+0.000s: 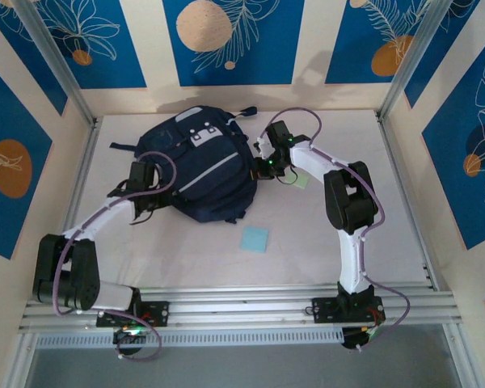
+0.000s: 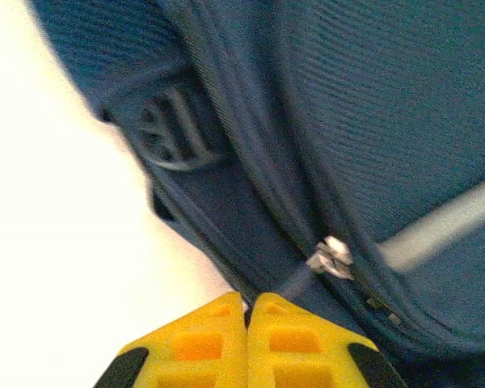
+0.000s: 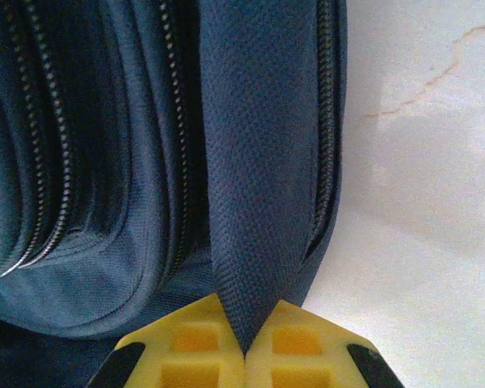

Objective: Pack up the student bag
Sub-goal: Unzip the student bag at the top-center of the table, then pick up the loose stationery from the bottom-center of the table.

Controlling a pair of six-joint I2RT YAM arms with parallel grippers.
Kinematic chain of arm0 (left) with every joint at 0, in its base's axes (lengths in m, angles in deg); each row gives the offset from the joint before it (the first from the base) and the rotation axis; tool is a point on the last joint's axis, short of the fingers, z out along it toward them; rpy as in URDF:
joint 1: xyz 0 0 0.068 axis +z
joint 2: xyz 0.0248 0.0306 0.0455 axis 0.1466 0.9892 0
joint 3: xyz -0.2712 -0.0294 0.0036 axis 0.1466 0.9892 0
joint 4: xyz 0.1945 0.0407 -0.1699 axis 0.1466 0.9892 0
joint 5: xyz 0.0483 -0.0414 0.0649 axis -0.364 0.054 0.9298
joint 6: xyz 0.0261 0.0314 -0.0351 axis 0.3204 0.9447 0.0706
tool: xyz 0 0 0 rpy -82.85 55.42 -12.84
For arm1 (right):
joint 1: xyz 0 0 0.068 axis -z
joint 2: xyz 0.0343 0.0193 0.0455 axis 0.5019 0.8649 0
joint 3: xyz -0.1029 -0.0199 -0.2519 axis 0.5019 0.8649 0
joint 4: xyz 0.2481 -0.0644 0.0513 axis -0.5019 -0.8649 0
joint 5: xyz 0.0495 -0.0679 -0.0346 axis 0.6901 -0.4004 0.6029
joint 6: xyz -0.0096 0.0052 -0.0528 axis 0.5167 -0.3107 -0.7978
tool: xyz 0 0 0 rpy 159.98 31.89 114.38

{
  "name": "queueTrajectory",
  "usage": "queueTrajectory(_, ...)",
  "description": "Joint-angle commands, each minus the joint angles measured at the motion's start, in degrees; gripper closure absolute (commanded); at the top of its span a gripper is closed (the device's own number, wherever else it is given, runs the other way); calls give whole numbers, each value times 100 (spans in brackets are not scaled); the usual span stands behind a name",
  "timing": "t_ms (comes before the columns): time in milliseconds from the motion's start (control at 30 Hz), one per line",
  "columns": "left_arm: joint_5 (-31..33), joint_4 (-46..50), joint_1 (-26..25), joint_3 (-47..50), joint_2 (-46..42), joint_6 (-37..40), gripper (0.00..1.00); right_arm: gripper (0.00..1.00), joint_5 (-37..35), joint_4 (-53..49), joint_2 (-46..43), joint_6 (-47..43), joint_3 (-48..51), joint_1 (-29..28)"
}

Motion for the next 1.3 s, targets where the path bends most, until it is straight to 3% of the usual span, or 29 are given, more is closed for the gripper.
queueTrajectory(0, 1014, -103, 457, -381, 251, 123, 100, 100, -382, -131, -21, -355, -241, 242)
queueTrajectory(200, 277, 249, 465, -813, 365, 126, 100, 97, -58, -75, -287, 12, -268, 95)
queueTrajectory(233, 138, 315, 464, -806, 322, 78, 100, 89, 20, -83, -382, 123, -241, 62)
queueTrajectory(300, -128, 379, 431, -686, 146, -78, 84, 62, 19, -85, -643, 428, -108, -58)
queueTrajectory(367, -330, 380, 393, -511, -77, -240, 72, 46, -140, -199, -882, 730, 15, -180)
queueTrajectory(467, -618, 359, 312, -260, -409, -491, 55, 31, -528, -446, -1233, 1213, 286, -379)
queueTrajectory(600, -907, 155, 165, 59, -739, -854, 46, 18, -1012, -888, -1620, 1756, 753, -704)
queueTrajectory(700, -1062, -140, 27, 285, -844, -1101, 43, 1, -1442, -1251, -1812, 2150, 1098, -1070)
queueTrajectory(900, -1285, -652, -258, 469, -750, -1328, 39, 1, -2030, -1910, -1796, 3126, 1517, -1914)
queueTrajectory(1100, -1320, -761, -448, 506, -790, -1248, 0, 1, -2179, -1781, -1800, 4100, 1876, -2528)
queueTrajectory(1267, -1321, -685, -487, 506, -980, -1133, 0, 1, -2317, -1562, -1848, 4554, 2239, -2796)
